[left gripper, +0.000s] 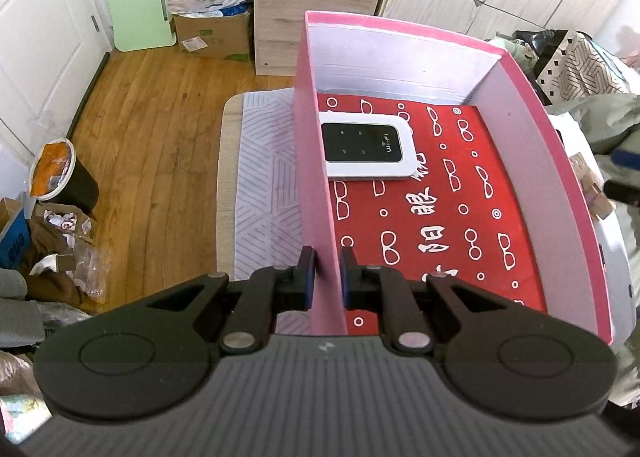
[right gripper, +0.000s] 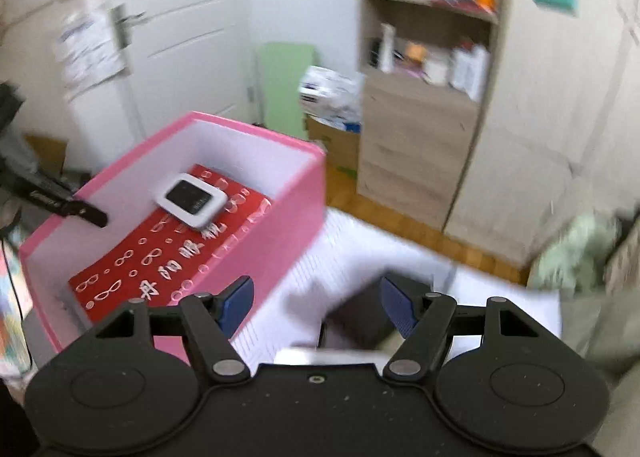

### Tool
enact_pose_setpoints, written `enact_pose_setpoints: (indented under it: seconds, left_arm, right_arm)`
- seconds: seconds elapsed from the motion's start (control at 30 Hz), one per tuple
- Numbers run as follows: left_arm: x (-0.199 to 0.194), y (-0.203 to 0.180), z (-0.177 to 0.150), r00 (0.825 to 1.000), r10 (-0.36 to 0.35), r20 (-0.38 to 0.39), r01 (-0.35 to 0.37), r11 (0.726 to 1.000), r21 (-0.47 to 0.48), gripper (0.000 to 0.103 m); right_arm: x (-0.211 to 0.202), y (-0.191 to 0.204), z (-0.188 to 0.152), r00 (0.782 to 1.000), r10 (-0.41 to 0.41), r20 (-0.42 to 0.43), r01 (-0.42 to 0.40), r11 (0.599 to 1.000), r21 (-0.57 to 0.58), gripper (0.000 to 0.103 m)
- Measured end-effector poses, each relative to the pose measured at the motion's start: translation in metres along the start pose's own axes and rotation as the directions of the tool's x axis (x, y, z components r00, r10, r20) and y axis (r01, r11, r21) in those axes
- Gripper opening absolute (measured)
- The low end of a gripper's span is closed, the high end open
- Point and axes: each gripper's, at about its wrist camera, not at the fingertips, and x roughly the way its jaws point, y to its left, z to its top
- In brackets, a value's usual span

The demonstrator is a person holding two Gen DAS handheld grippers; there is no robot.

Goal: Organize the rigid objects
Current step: 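Grasp the black power bank on the table with the right tool, then lower the power bank into the box beside the router, release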

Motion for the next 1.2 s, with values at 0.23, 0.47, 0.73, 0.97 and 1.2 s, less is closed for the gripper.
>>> enact_pose_setpoints:
  seconds: [0.23, 0.47, 0.73, 0.97, 1.2]
  left_arm:
    - [0.000, -0.002, 0.002, 1.000, 0.008, -0.003, -0.008, 1.000, -0.005, 0.012]
    - [0.001, -0.004, 0.003, 1.000, 0.021, -0.012, -0.021, 1.000, -0.007, 0.012]
    - [0.002, -0.004, 0.004, 1.000, 0.024, -0.019, -0.024, 1.000, -0.006, 0.012]
    - [0.003, -0.003, 0.005, 0.999, 0.017, -0.032, -0.018, 1.000, -0.012, 0.012]
    - [0.003, -0.002, 0.006, 0.999, 0.018, -0.031, -0.018, 1.000, -0.014, 0.012]
  right_arm:
    - [0.035, -0.005, -0.011, 0.998, -0.037, -0.055, 0.029, 0.989, -0.142, 0.081]
    - [0.064, -0.023, -0.008, 0.990, -0.023, -0.138, -0.031, 0.925, -0.378, 0.091]
    - [0.090, -0.038, 0.004, 0.973, 0.034, -0.228, -0.132, 0.892, -0.433, 0.093]
    - [0.105, -0.052, 0.010, 0.950, 0.116, -0.291, -0.231, 0.887, -0.401, 0.096]
    - [0.117, -0.054, 0.010, 0.934, 0.142, -0.328, -0.270, 0.880, -0.390, 0.097]
